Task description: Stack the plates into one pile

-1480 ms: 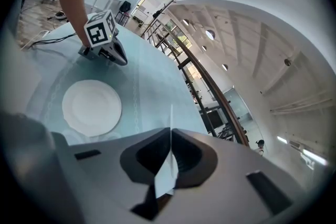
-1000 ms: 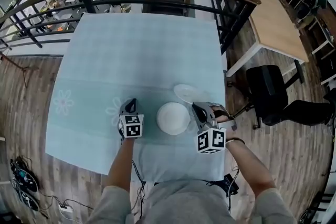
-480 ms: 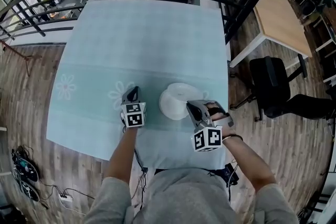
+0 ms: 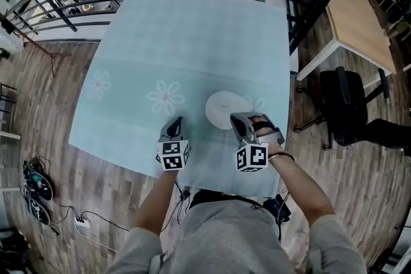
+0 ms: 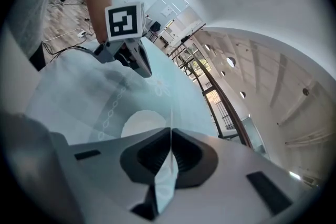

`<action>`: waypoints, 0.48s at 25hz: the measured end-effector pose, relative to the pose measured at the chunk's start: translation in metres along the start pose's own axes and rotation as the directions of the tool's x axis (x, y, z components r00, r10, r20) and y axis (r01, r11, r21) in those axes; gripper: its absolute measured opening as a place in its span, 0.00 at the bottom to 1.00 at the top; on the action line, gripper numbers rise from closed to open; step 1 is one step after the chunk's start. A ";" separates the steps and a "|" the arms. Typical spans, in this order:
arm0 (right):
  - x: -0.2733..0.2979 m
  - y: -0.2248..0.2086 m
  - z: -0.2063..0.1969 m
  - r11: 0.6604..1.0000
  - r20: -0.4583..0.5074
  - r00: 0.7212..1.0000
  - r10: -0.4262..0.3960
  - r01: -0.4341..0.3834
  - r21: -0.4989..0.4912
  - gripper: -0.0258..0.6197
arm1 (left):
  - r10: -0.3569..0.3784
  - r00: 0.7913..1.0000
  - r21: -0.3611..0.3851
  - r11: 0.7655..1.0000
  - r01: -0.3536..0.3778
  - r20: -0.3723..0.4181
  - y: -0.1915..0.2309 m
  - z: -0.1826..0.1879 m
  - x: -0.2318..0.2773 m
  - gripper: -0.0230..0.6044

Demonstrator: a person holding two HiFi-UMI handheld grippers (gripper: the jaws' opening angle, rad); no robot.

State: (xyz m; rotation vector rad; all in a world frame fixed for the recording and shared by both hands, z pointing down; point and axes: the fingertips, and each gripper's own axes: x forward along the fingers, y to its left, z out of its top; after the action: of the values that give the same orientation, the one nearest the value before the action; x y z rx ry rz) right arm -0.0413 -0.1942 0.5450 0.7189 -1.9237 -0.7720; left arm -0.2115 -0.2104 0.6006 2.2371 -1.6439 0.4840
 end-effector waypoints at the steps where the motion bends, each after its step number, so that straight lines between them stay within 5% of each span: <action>1: 0.001 0.003 0.001 1.000 0.006 1.000 -0.003 0.003 -0.008 0.09 | 0.003 1.000 -0.005 1.000 -0.003 -0.002 -0.001 -0.003 -0.008 0.07; 12: 0.017 0.073 0.007 0.993 0.003 0.996 0.088 -0.088 -0.079 0.09 | 0.024 1.000 -0.005 1.000 -0.024 -0.006 -0.003 -0.024 -0.077 0.07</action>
State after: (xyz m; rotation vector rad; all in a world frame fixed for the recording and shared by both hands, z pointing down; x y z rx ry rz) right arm -0.0665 -0.1589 0.6064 0.5801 -1.9062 -0.7917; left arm -0.2319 -0.1339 0.5872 2.2122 -1.6686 0.4915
